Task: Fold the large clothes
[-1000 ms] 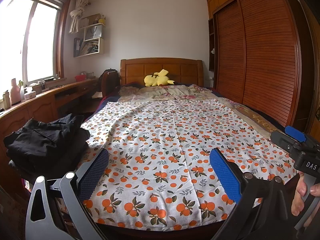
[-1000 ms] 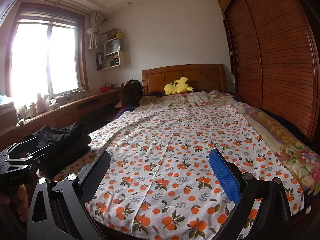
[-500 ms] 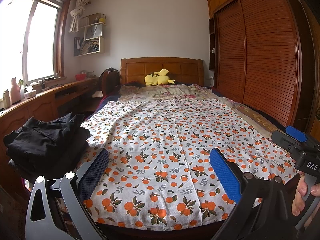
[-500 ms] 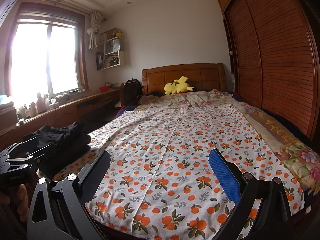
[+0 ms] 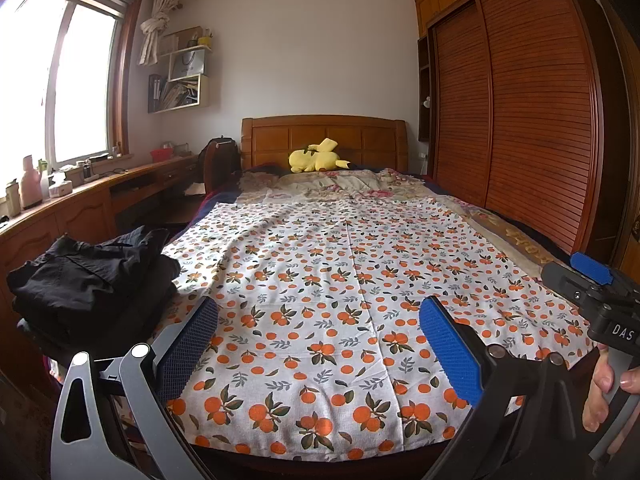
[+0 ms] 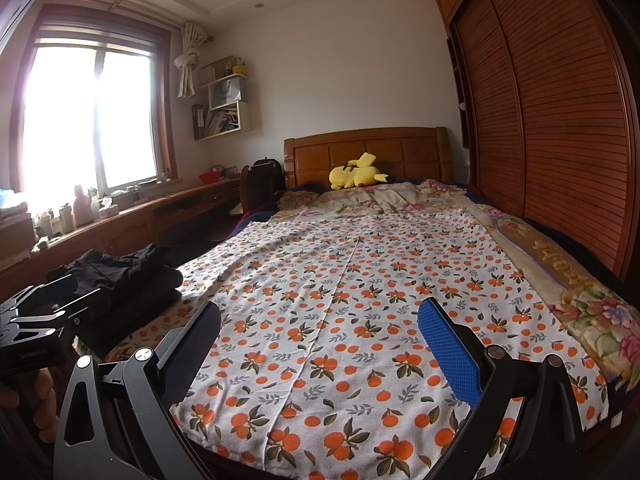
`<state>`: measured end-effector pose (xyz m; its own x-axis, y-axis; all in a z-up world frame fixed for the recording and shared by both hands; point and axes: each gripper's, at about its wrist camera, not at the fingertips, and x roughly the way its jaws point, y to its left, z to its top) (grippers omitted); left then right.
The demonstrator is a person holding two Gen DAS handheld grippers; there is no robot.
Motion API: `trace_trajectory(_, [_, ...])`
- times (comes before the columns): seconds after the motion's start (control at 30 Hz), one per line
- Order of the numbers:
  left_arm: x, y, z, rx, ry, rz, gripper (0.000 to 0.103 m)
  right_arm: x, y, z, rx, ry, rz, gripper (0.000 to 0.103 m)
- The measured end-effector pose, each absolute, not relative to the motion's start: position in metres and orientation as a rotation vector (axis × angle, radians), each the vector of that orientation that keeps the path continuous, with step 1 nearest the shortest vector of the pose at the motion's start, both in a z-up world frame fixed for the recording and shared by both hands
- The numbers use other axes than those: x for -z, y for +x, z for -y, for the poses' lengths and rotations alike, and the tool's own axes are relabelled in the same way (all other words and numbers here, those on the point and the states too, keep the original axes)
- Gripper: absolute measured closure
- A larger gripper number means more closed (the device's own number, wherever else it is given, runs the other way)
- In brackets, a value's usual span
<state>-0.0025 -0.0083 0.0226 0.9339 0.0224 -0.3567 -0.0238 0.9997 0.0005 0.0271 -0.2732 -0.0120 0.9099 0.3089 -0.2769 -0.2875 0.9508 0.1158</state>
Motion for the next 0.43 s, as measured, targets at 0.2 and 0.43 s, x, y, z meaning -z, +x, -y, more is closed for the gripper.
trace_trajectory(0.2, [-0.0224,-0.0024,0.0081,-0.026,-0.003,-0.365,0.002,0.0118,0.0263,0.2734,-0.309,0.073,-0.296,0.007])
trace_trajectory(0.43, [-0.0233,-0.0022,0.0078,-0.028,-0.004,-0.365,0.002,0.0117,0.0262,0.2733,-0.308,0.072,-0.296,0.007])
